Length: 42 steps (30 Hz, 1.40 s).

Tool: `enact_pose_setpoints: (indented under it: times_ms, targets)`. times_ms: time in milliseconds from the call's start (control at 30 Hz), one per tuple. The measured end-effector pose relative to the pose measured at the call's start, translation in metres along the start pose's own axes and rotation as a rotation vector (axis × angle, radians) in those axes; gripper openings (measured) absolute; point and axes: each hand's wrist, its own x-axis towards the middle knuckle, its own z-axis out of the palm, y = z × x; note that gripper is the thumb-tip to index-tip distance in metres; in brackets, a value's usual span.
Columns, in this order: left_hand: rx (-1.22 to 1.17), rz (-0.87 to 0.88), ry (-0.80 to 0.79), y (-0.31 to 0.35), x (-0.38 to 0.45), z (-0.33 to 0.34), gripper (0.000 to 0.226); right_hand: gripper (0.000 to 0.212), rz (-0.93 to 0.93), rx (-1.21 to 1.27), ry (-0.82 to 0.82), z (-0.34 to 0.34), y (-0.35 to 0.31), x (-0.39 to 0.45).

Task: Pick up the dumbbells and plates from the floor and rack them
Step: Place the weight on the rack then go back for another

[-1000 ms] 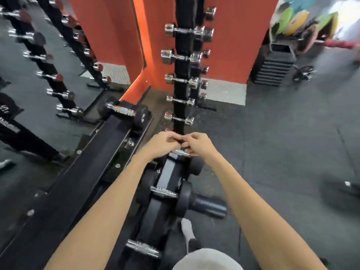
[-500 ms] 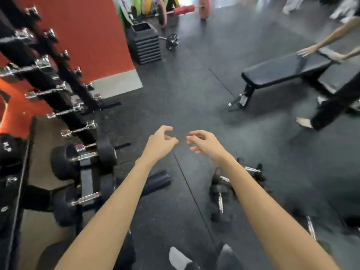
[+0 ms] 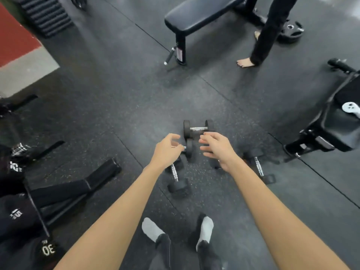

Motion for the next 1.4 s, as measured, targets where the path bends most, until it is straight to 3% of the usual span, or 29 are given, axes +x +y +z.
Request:
enact_pose_setpoints:
  times_ms: [233, 500, 733, 1000, 1100, 1233, 1267, 1400]
  targets:
    - [0.167, -0.013, -0.166, -0.008, 0.101, 0.142, 0.031, 0.036, 0.266, 0.226, 0.144, -0.082, 0.109, 0.105]
    - [0.332, -0.036, -0.255, -0.065, 0.256, 0.28, 0.046, 0.033, 0.46, 0.356, 0.257, -0.14, 0.23, 0.252]
    - [0.445, -0.023, -0.326, -0.123, 0.389, 0.371, 0.058, 0.044, 0.685, 0.508, 0.329, -0.144, 0.308, 0.392]
    - [0.504, -0.059, -0.235, -0.181, 0.48, 0.439, 0.086, 0.059, 0.934, 0.517, 0.391, -0.128, 0.391, 0.488]
    - [0.577, -0.007, -0.27, -0.198, 0.506, 0.46, 0.081, 0.075, 0.963, 0.575, 0.391, -0.125, 0.42, 0.508]
    - [0.663, -0.02, -0.247, -0.22, 0.524, 0.477, 0.052, 0.09, 0.912, 0.746, 0.466, -0.118, 0.444, 0.52]
    - [0.697, -0.004, -0.231, -0.225, 0.526, 0.478, 0.047, 0.086, 0.89, 0.773, 0.482, -0.115, 0.448, 0.52]
    - [0.816, 0.087, -0.204, -0.228, 0.525, 0.469, 0.039, 0.031, 0.807, 0.736, 0.529, -0.117, 0.447, 0.512]
